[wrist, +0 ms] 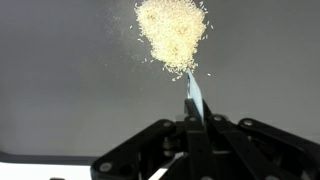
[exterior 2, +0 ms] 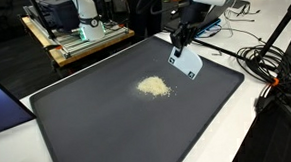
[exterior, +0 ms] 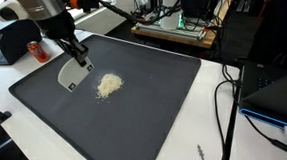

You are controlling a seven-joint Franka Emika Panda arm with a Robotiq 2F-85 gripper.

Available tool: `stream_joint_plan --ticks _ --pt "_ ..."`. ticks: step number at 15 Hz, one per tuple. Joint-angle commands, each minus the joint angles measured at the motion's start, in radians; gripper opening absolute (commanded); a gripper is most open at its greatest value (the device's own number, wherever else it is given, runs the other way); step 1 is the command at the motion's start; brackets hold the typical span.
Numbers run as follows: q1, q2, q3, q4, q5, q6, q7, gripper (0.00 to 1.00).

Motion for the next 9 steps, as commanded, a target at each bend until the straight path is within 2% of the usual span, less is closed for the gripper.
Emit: stream_joint_plan --ticks 1,3,9 --pt "0.012 0.001 -0.013 0.004 0.009 -0.003 -0.004 0.04" --pt "0.012 0.001 -0.013 0.004 0.008 -0.003 -0.004 0.01" --pt "-0.109 -0.002 0.001 0.013 0.185 -0.045 -0.038 0.01"
